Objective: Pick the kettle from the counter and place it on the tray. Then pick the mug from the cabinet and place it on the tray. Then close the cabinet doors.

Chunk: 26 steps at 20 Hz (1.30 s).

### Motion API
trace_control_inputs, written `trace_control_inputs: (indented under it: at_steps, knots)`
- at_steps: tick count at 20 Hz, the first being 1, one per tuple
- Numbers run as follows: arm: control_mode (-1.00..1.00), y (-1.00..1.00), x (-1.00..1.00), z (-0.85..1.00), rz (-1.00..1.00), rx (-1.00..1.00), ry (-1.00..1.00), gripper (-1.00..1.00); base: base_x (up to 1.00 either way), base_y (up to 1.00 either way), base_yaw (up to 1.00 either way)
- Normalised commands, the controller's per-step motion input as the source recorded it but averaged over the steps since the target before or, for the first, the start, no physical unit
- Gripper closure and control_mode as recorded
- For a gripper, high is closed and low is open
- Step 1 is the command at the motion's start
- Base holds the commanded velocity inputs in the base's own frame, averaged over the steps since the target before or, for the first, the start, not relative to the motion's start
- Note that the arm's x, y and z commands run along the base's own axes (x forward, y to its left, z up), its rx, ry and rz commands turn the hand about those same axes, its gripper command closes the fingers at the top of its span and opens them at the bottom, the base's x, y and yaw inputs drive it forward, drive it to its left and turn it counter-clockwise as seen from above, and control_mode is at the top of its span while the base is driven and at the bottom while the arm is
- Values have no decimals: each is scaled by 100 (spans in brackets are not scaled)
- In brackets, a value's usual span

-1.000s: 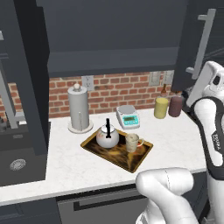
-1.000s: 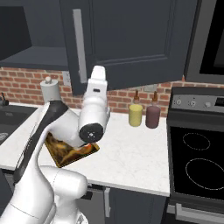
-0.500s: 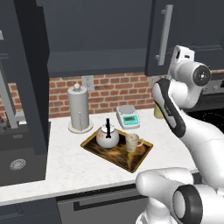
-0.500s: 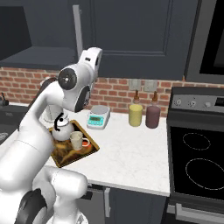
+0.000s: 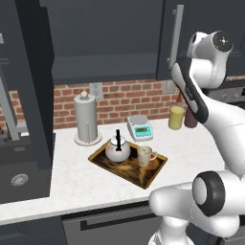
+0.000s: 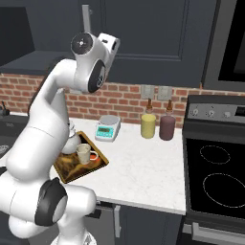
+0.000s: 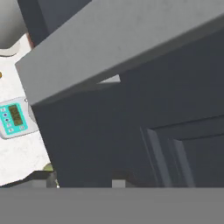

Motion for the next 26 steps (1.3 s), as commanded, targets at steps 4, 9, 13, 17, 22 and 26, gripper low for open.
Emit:
trace_control_inputs:
  at_steps: [4, 9, 13, 17, 22, 26]
  knots:
    - [-100, -39, 35, -52, 0, 9, 0, -100, 0, 0, 0]
    - [-100, -33, 35, -81, 0, 11, 0, -100, 0, 0, 0]
    - [-100, -29, 45, -99, 0, 10, 0, -100, 0, 0, 0]
    - [-100, -28, 41, -100, 0, 10, 2, -100, 0, 0, 0]
    - [-100, -36, 9, -100, 0, 3, 11, -100, 0, 0, 0]
    - [-100, -39, -10, -100, 0, 0, 13, -100, 0, 0, 0]
